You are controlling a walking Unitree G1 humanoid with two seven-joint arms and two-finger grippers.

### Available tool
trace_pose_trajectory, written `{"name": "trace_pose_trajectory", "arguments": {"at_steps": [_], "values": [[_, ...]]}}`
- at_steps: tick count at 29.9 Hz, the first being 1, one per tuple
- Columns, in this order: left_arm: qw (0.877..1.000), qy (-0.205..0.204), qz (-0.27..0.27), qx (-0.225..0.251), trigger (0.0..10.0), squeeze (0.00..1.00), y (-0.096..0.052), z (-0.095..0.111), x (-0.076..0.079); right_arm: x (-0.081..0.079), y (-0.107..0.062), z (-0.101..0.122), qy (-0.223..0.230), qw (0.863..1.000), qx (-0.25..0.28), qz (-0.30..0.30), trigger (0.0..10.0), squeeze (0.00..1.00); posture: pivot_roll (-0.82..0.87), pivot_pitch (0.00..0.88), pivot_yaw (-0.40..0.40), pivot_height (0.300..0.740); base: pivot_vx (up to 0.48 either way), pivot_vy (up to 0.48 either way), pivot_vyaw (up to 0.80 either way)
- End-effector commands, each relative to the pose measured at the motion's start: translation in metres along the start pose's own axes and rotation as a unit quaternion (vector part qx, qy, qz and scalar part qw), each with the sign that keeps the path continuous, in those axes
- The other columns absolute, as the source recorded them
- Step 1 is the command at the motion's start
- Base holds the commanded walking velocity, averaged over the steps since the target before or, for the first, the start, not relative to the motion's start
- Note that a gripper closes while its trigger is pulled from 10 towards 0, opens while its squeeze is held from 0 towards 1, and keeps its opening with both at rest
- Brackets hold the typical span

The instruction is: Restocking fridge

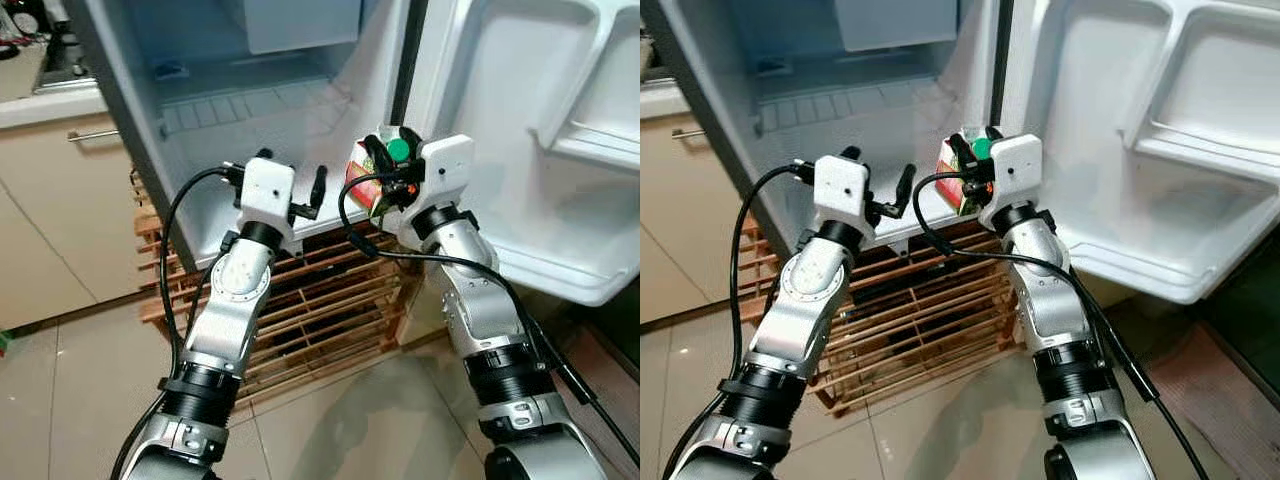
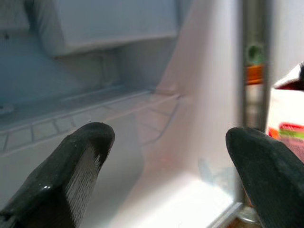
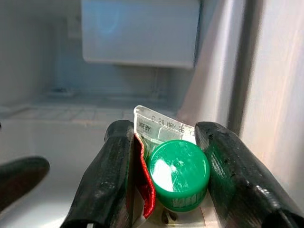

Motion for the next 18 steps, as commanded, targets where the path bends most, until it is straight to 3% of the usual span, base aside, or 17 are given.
{"name": "trace_pose_trajectory", "arguments": {"at_steps": [1, 8, 18], "values": [[1.0, -0.014, 0.015, 0.002, 10.0, 0.0, 0.001, 0.003, -0.01, -0.007, 0.007, 0.008, -0.003, 1.0, 0.015, 0.016, 0.0, 0.0, -0.02, 0.0, 0.021, 0.74, 0.48, 0.0, 0.0], [0.999, -0.024, 0.022, 0.007, 10.0, 0.0, 0.001, 0.004, -0.01, -0.022, 0.011, 0.015, 0.007, 0.998, 0.025, 0.051, 0.0, 0.0, -0.02, 0.0, 0.022, 0.74, 0.367, 0.245, 0.0], [0.999, -0.028, 0.03, 0.004, 10.0, 0.0, 0.002, 0.002, -0.01, -0.048, 0.017, 0.023, 0.047, 0.992, 0.027, 0.114, 0.0, 0.0, -0.02, 0.0, 0.021, 0.74, 0.0, 0.04, 0.0]]}}
Point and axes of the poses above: a point about 5 cm out from each wrist's last joint towards the gripper, its own y axis pointing out of the wrist towards the gripper, its own z axis along the axis of the wrist's last joint, x = y × z, the point moved 6 cm from there along y, pointing out of the wrist towards the gripper, and after that the axes turned 6 degrees about -y, right-handed, at the moved point
